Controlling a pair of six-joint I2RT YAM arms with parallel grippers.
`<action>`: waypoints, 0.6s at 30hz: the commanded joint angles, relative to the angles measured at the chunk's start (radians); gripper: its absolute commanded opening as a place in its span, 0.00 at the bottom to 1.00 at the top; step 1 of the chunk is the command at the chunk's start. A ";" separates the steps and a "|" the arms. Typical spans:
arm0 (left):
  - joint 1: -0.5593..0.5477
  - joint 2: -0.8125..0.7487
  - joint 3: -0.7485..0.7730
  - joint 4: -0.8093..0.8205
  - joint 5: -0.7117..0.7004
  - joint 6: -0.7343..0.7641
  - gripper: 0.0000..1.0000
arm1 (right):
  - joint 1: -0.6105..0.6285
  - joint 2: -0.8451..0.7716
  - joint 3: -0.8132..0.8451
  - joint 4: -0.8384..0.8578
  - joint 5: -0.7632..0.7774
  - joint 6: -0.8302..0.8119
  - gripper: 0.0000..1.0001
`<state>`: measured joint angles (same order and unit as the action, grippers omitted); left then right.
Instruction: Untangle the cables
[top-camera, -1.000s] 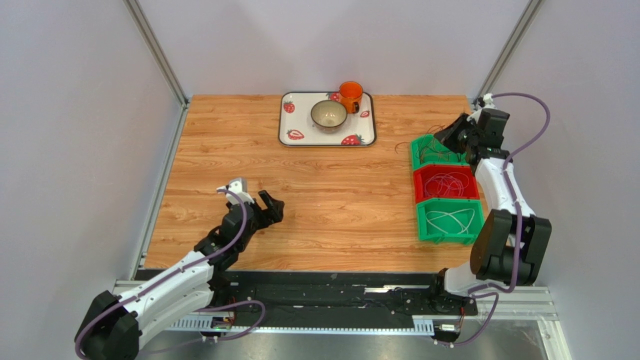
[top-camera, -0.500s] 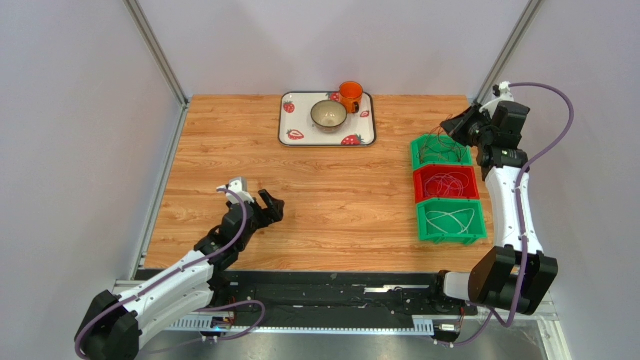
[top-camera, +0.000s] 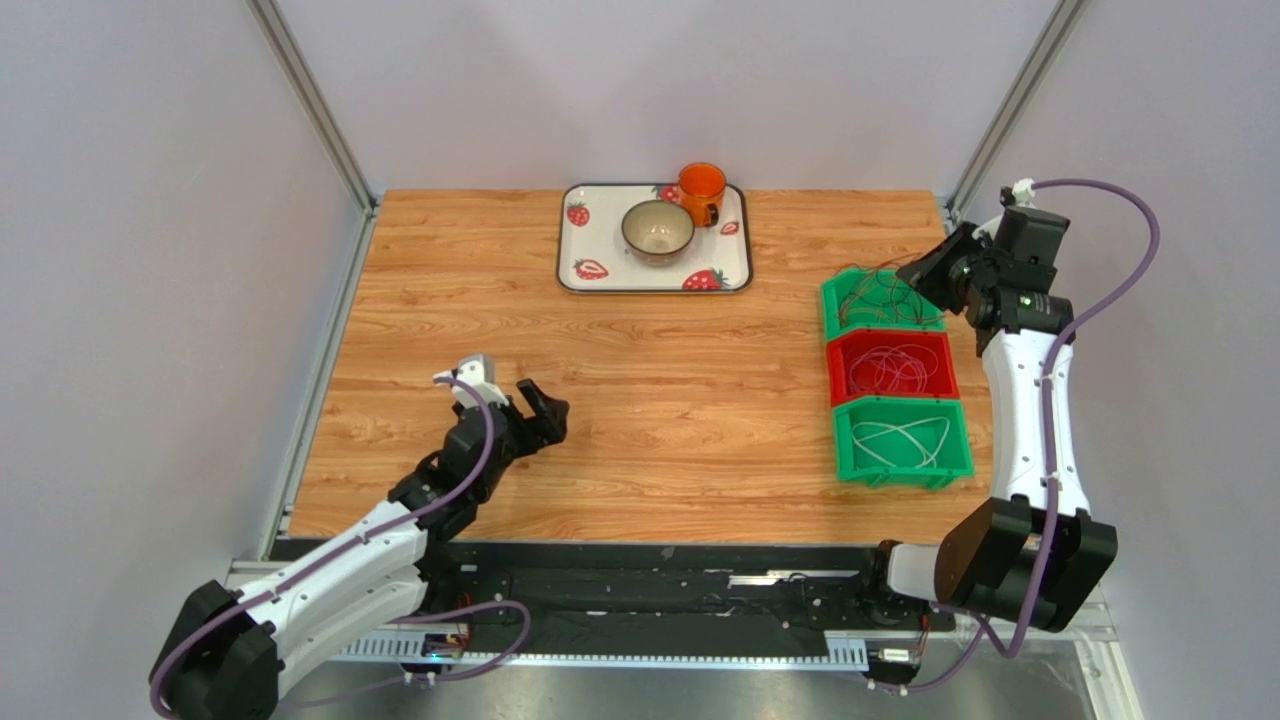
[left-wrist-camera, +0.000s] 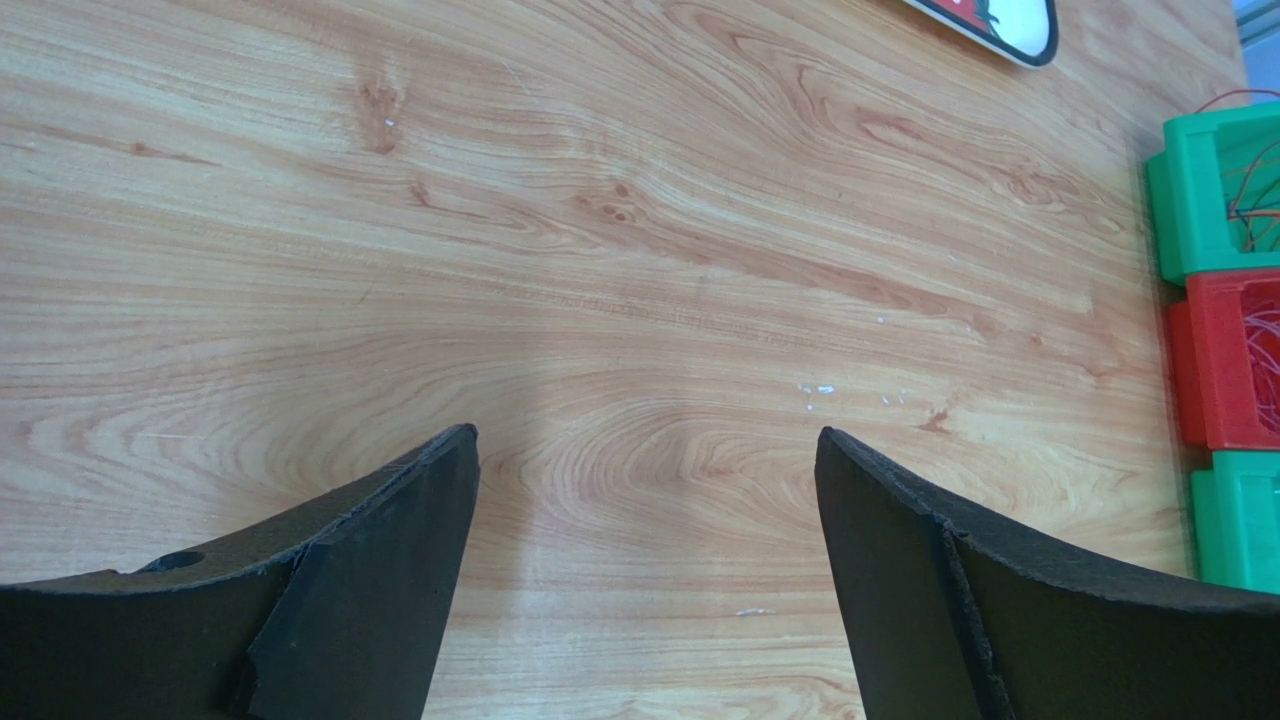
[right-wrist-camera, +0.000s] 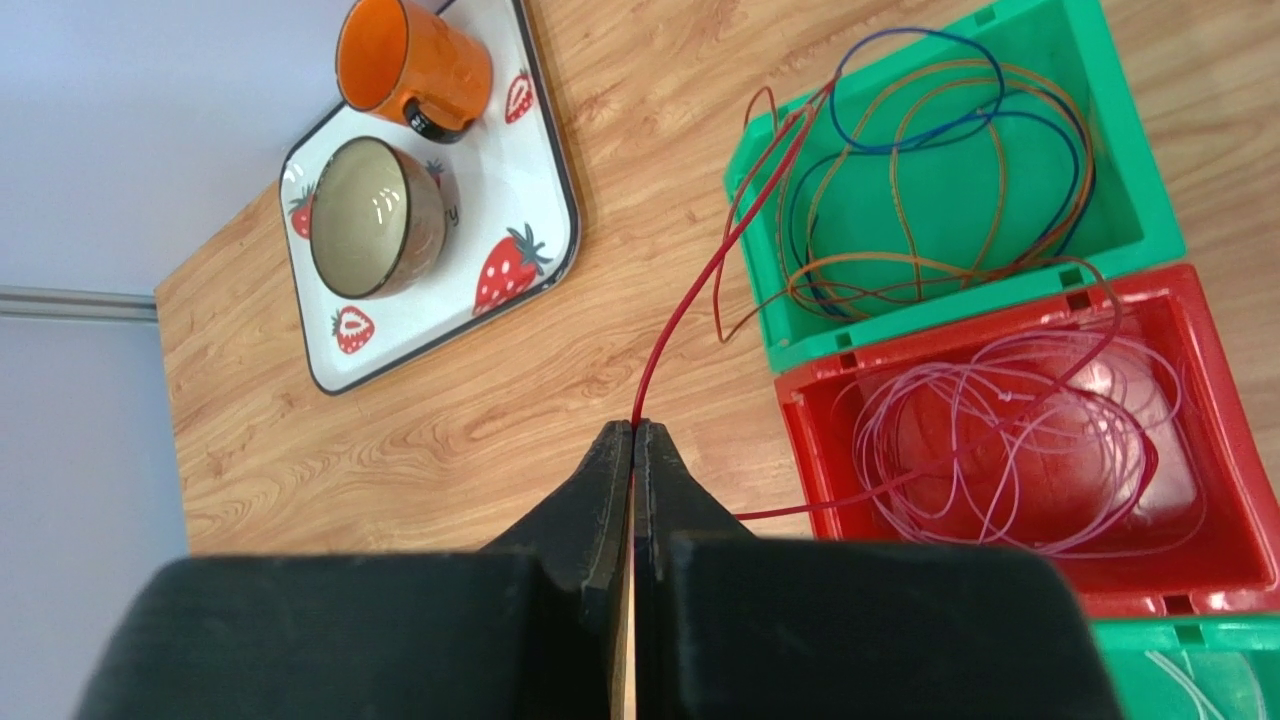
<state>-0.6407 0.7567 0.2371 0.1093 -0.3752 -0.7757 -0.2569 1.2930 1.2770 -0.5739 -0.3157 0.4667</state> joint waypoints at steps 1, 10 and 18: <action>-0.002 0.003 0.039 0.033 0.005 0.016 0.91 | -0.004 -0.075 0.041 -0.024 0.021 0.018 0.00; -0.001 0.013 0.042 0.033 0.009 0.018 0.90 | -0.005 -0.178 0.036 -0.023 0.084 0.010 0.00; -0.001 0.006 0.039 0.029 0.009 0.015 0.90 | -0.005 -0.126 0.028 -0.021 0.037 0.015 0.00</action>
<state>-0.6407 0.7696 0.2390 0.1093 -0.3717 -0.7757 -0.2584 1.1381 1.2839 -0.6098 -0.2527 0.4747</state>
